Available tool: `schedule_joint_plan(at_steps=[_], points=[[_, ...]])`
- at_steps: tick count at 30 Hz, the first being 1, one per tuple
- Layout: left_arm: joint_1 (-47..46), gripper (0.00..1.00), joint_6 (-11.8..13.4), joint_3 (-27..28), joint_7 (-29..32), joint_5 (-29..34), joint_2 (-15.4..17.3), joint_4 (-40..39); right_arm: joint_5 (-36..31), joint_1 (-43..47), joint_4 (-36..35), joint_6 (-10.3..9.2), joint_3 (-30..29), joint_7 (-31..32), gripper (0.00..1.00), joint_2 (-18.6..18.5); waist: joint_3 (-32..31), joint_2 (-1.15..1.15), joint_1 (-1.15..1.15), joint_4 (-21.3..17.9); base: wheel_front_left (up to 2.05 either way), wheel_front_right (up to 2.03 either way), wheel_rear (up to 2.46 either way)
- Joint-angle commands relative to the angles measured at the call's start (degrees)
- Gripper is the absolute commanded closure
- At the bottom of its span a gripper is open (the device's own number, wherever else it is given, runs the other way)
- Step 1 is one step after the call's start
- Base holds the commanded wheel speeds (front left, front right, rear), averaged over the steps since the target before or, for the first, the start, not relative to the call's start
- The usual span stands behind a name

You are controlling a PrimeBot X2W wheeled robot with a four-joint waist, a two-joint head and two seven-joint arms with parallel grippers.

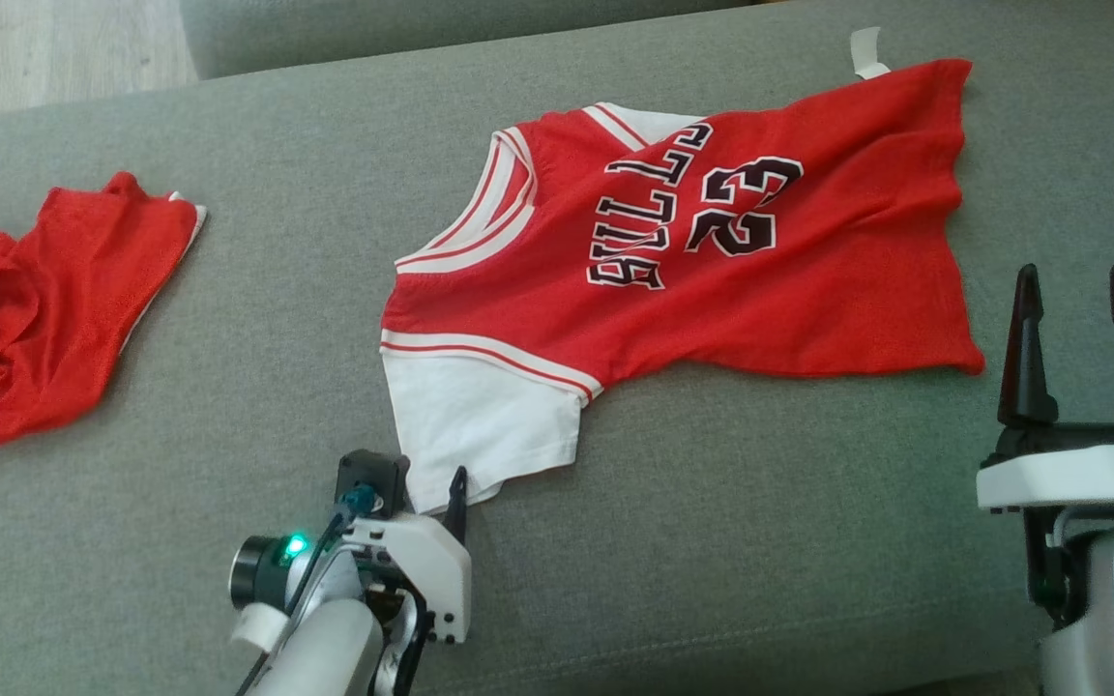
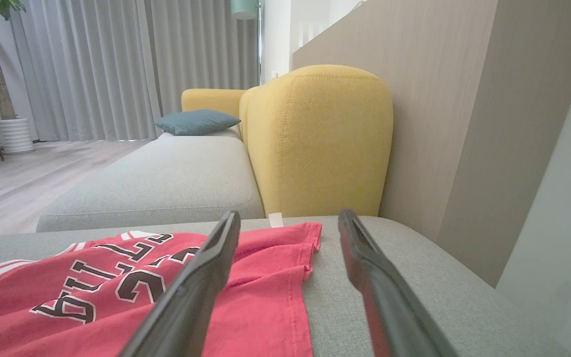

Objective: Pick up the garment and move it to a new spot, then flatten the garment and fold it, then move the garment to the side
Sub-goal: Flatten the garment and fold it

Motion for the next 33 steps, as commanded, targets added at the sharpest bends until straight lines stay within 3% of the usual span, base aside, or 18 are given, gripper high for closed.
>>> schedule_joint_plan(at_steps=[1, 5, 6, 8, 9, 17, 18, 22, 28, 33], points=[[-1.40, 0.00, 0.45, 1.42, 1.25, 0.04, 0.66, -0.08, 0.53, -2.08, -2.09, 0.22, 0.94, 0.06, 0.00, -0.24, -0.20, 0.00, 0.00, 0.05, 0.00, 0.00, 0.00], [-0.85, 0.00, -0.51, 0.99, 3.47, -1.00, 0.79, -0.07, 0.73, -2.06, -1.77, 0.22, 0.83, 0.04, 0.00, -0.24, -0.71, 0.00, 0.00, 0.22, 0.00, 0.00, 0.00], [-0.60, 0.06, -1.14, 0.87, 4.06, -1.65, 0.76, -0.30, 0.74, -2.07, -1.68, 0.22, 0.77, 0.05, 0.00, -0.24, -0.79, 0.00, 0.00, 0.28, 0.00, 0.00, 0.00], [-0.16, 0.93, -2.10, 0.79, 4.69, -3.03, 0.66, -1.15, 0.71, -2.12, -1.39, 0.22, 0.50, 0.12, 0.00, -0.24, -0.93, 0.00, 0.00, 0.39, 0.00, 0.00, 0.00], [-0.04, 1.00, -2.32, 0.72, 4.69, -3.40, 0.63, -1.66, 0.64, -2.14, -1.14, 0.22, 0.19, 0.26, 0.00, -0.24, -0.96, 0.00, 0.00, 0.42, 0.00, 0.00, 0.00], [-0.95, 1.00, -1.08, 2.79, -3.11, -5.17, 0.45, -6.78, 1.40, -2.44, 3.02, 0.22, -1.04, 3.58, 0.00, -0.24, -0.73, 0.00, 0.00, 0.96, 0.00, 0.00, 0.00], [-1.61, 1.00, -0.24, 4.13, -7.73, -5.45, 0.42, -8.56, 2.71, -2.97, 5.02, 0.22, -1.64, 4.75, 0.00, -0.24, -0.54, 0.00, 0.00, 1.27, 0.00, 0.00, 0.00], [-2.31, 1.00, 0.94, 5.69, -12.42, -5.82, 0.36, -10.54, 5.45, -4.24, 8.81, 0.22, -2.35, 6.63, 0.00, -0.24, -0.18, 0.00, 0.00, 1.95, 0.00, 0.00, 0.00], [-2.69, 1.00, 1.67, 6.33, -14.83, -5.31, 0.29, -13.09, 11.37, -7.27, 17.75, 0.22, -4.26, 7.33, 0.00, -0.24, 0.79, 0.00, 0.00, 3.37, 0.00, 0.00, 0.00], [-2.37, 1.00, 1.80, 6.54, -15.14, -4.87, 0.25, -13.75, 8.87, -10.11, 26.02, 0.22, -7.23, 5.99, 0.00, -0.24, 1.59, 0.00, 0.00, 3.88, 0.00, 0.00, 0.00]])
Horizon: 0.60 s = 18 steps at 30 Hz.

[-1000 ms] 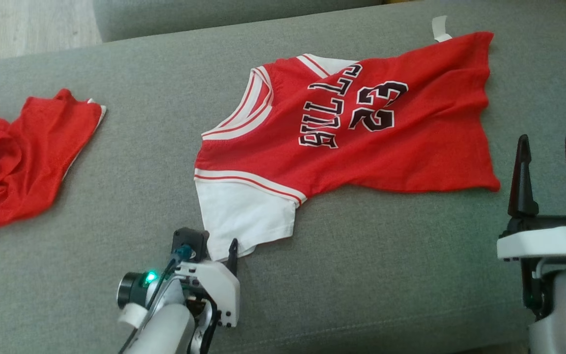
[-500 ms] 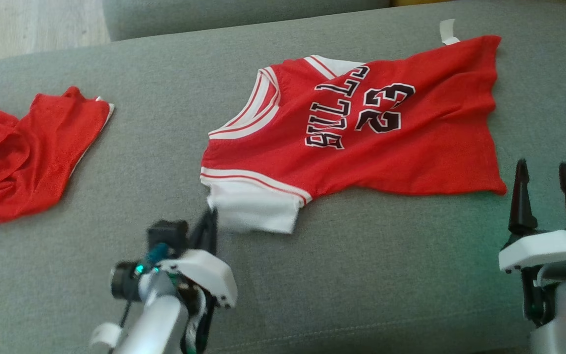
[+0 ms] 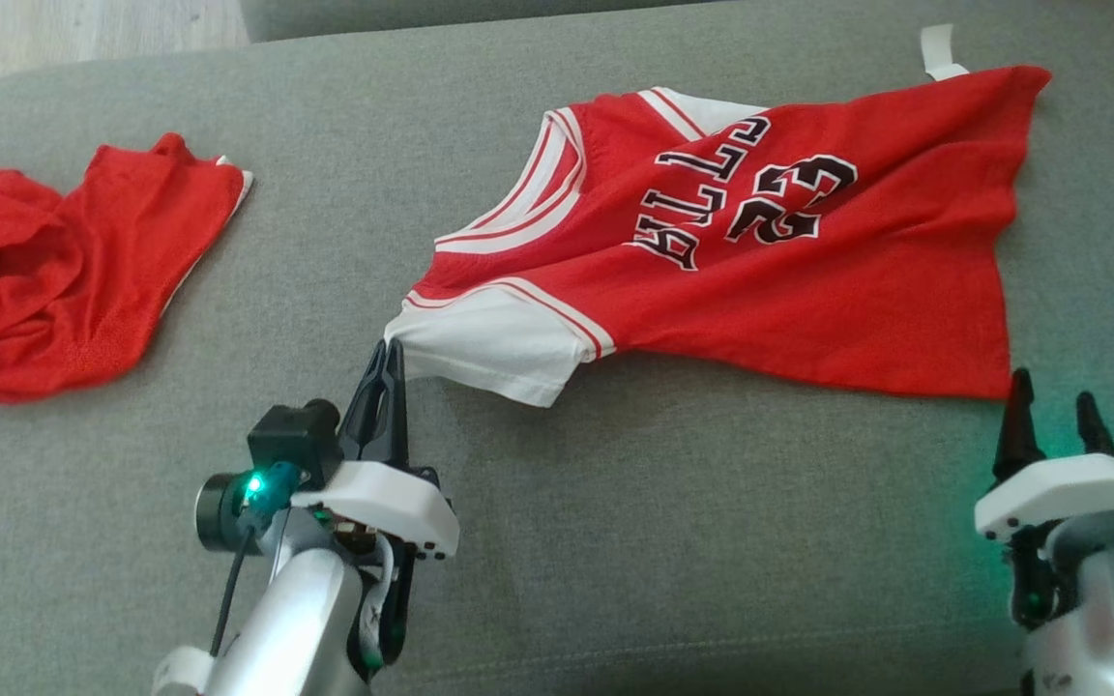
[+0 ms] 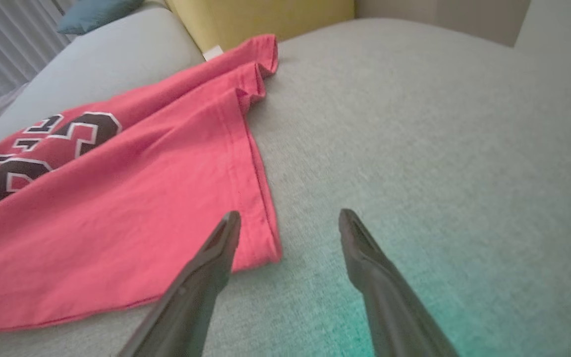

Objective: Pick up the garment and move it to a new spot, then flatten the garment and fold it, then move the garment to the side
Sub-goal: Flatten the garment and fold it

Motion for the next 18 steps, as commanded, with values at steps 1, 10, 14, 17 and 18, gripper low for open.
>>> schedule_joint_plan(at_steps=[1, 10, 14, 17, 18], points=[[-2.01, 1.00, 0.47, 2.33, -0.68, 0.62, 0.25, -2.26, 0.07, -3.47, 0.87, 0.22, 0.91, -1.25, 0.00, -0.30, 0.29, 0.00, 0.00, 0.18, 0.00, 0.00, 0.00], [-1.84, 1.00, 0.12, 2.82, -0.71, 1.57, 0.20, -3.69, 1.38, -10.54, 16.68, 0.22, 1.32, -5.09, 0.00, -0.30, 1.17, 0.00, 0.00, 0.54, 0.00, 0.00, 0.00], [-1.93, 1.00, -0.04, 2.98, -0.71, 1.79, 0.19, -3.77, 0.55, -12.80, 22.40, 0.22, 0.72, -6.50, 0.00, -0.30, 1.46, 0.00, 0.00, 0.69, 0.00, 0.00, 0.00], [-1.96, 1.00, -0.23, 3.20, -0.71, 1.94, 0.18, -3.52, 0.60, -15.16, 27.10, 0.22, 0.58, -7.79, 0.82, -0.30, 1.37, 0.00, 0.00, 0.74, 0.00, 0.00, 0.00], [-1.96, 1.00, -0.25, 3.27, -0.71, 1.97, 0.18, -3.45, 0.68, -15.74, 27.92, 0.22, 1.05, -8.12, 1.00, -0.30, 1.28, 0.00, 0.00, 0.74, 0.00, 0.00, 0.00]])
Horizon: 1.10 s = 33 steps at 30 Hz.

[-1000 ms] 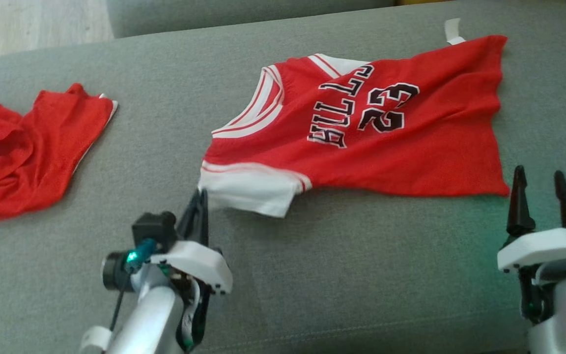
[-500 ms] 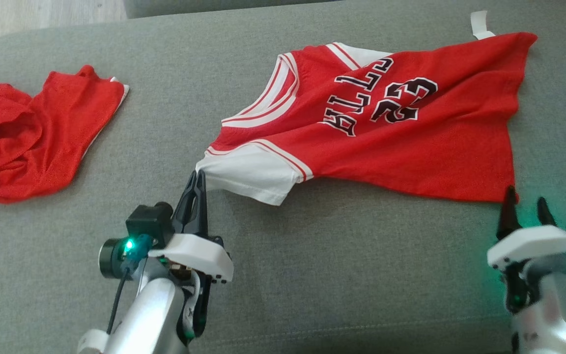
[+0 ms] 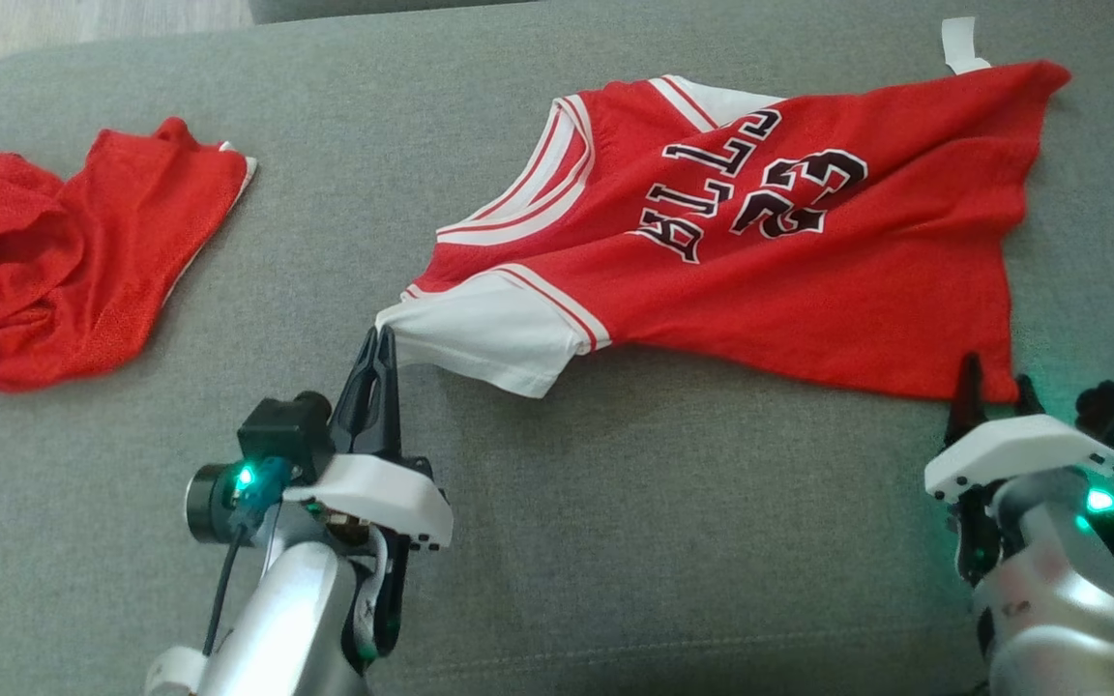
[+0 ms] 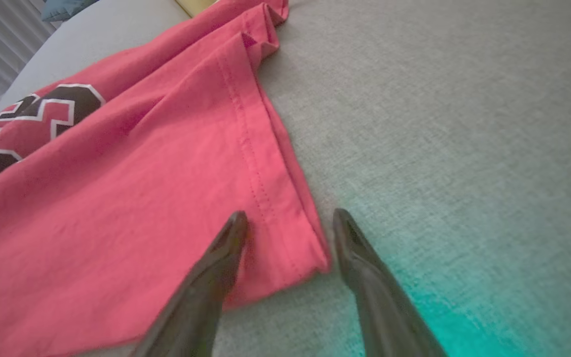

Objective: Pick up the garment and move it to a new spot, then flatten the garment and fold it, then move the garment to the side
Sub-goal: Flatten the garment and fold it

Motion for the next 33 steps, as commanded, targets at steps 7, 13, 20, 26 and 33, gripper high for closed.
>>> schedule_joint_plan(at_steps=[7, 13, 20, 26, 33], points=[[-1.45, 1.00, -0.36, 4.41, -0.71, -1.13, 0.20, -3.97, 1.99, -3.98, -4.05, 0.22, 9.95, -1.19, 1.00, 0.46, -2.66, 0.00, 0.00, -0.65, 0.00, 0.00, 0.00], [-4.16, 1.00, -2.32, 6.53, -0.71, -2.21, 0.19, -8.56, 0.58, -4.50, -18.99, 0.22, 15.64, -1.23, 1.00, 0.46, -5.83, 0.00, 0.00, -1.47, 0.00, 0.00, 0.00], [-12.89, 1.00, -3.69, 9.86, -0.71, -3.93, 0.41, -16.82, 2.92, -8.02, -37.79, 0.22, 24.61, 6.26, 1.00, -3.48, -11.57, 0.00, 0.00, -1.77, 0.00, 0.00, 0.00], [-17.35, 1.00, -2.72, 10.71, 0.38, -5.08, 0.44, -23.71, 5.52, -7.24, -51.60, 0.22, 26.63, 13.19, 1.00, -7.17, -14.35, 0.00, 0.00, -1.87, 0.00, 0.00, 0.00], [-16.52, 1.00, -0.72, 10.75, 6.51, -5.10, 1.71, -32.48, 6.06, -0.99, -67.14, 0.22, 22.49, 23.16, 1.00, -5.21, -15.09, 0.00, 0.00, -1.90, 0.00, 0.00, 0.00]])
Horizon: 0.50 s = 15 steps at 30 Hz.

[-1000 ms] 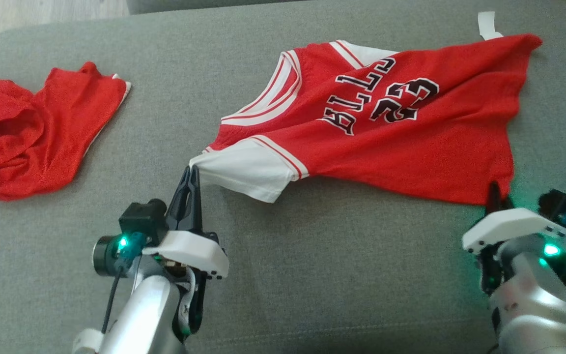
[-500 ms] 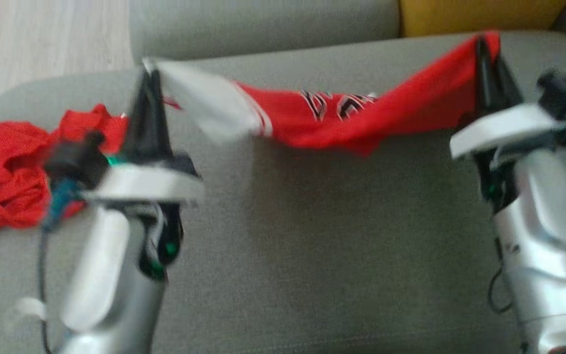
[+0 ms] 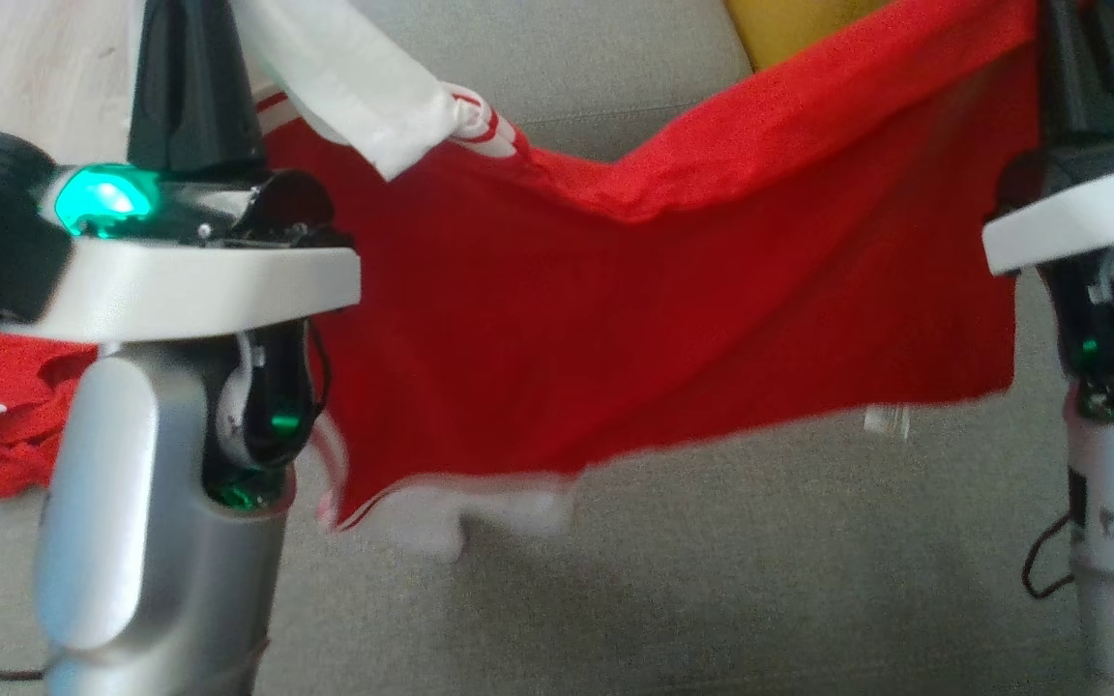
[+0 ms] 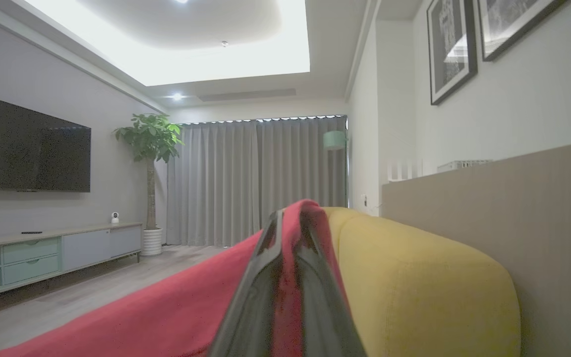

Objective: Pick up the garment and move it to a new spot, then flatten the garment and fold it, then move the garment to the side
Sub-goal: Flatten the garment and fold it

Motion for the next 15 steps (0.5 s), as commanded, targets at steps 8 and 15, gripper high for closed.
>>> schedule_joint_plan(at_steps=[8, 15], points=[[-8.09, 1.00, -0.41, 2.82, 8.85, -1.43, 4.68, -0.95, -1.16, -2.23, -8.36, 0.22, -3.49, 9.43, 1.00, 3.97, 4.02, 0.00, 0.00, -0.69, 0.00, 0.00, 0.00], [-25.26, 1.00, -3.57, 3.33, 11.16, -1.95, 6.60, 15.32, -3.22, -16.59, 4.91, 0.22, -3.41, 8.00, 1.00, 1.82, 16.38, 0.00, 0.00, -1.18, 0.00, 0.00, 0.00]])
